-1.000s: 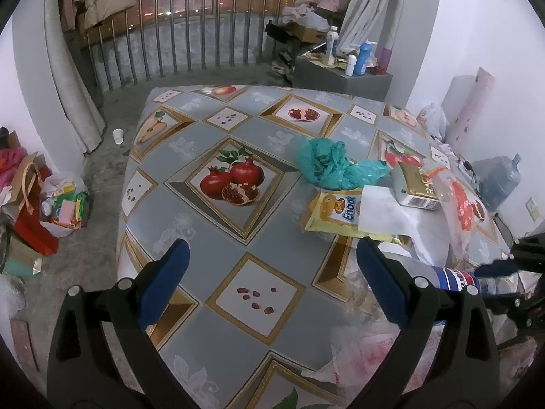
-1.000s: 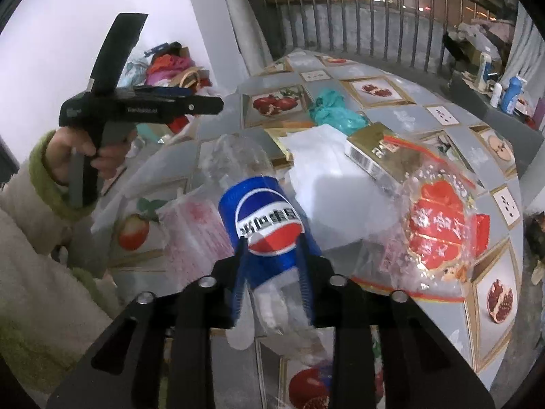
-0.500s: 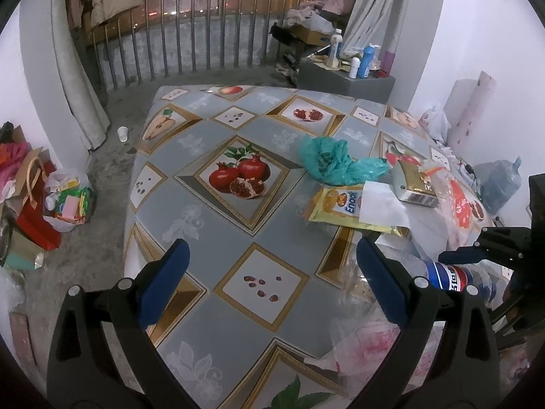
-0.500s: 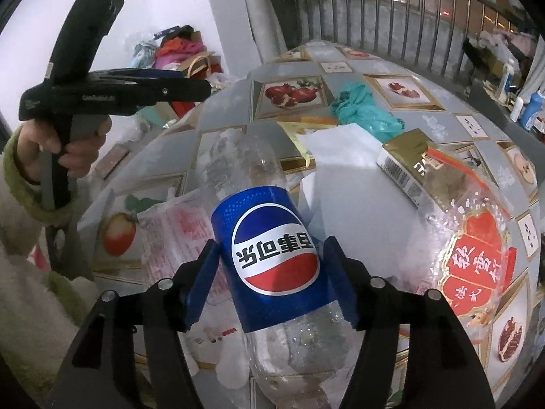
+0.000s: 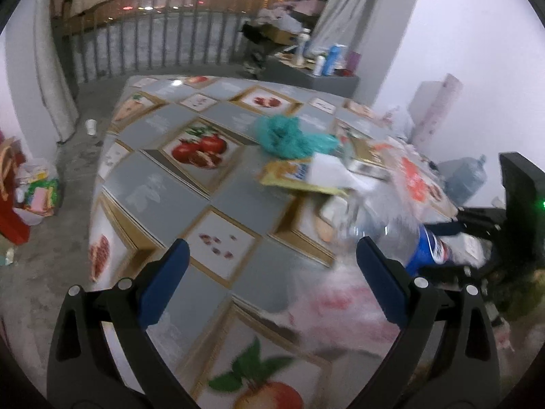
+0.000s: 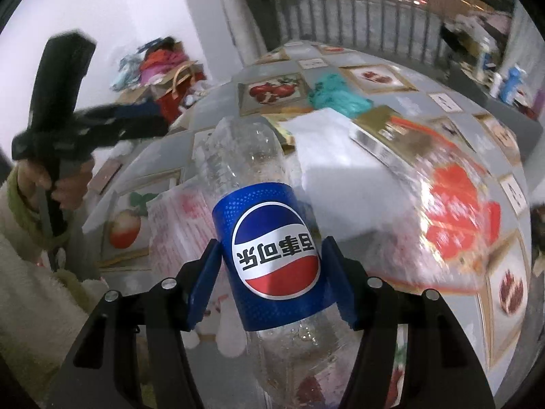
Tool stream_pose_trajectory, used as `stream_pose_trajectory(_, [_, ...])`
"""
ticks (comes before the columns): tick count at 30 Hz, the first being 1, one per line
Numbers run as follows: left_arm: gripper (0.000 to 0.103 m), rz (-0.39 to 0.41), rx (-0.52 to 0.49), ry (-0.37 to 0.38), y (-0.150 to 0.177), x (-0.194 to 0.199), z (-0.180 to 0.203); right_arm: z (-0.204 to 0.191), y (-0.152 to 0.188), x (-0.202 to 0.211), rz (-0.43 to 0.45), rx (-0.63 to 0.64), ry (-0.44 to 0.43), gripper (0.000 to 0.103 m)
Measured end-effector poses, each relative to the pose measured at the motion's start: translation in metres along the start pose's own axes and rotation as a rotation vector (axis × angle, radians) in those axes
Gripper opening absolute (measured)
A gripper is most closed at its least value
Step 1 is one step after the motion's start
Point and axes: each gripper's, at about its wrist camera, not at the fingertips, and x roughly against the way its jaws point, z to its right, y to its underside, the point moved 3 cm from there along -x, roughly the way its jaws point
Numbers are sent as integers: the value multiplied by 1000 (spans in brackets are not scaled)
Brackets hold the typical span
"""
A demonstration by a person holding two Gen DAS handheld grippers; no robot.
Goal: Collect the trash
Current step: 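Lift the Pepsi bottle with right tool while left tool reaches pink plastic bag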
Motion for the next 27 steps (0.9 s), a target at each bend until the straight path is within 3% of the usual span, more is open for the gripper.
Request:
stream_pose_trajectory(6, [93, -65, 21, 182, 27, 18, 12, 11, 25, 27, 15, -108, 61, 59])
stream_pose_trajectory(13, [64, -204, 70, 253, 65, 14, 18, 11, 48, 27, 18, -199, 123, 59])
stream_pose_trajectory(16, [58, -237, 135, 299, 75, 4, 22, 9, 53, 25, 22, -219, 138, 59])
stream_pose_trajectory(19, [54, -235, 182, 319, 77, -6, 28, 9, 55, 26, 34, -234, 142, 59])
stream_pose_trajectory(27, [53, -111, 216, 318, 56, -6, 36, 14, 61, 28, 55, -291, 130, 59])
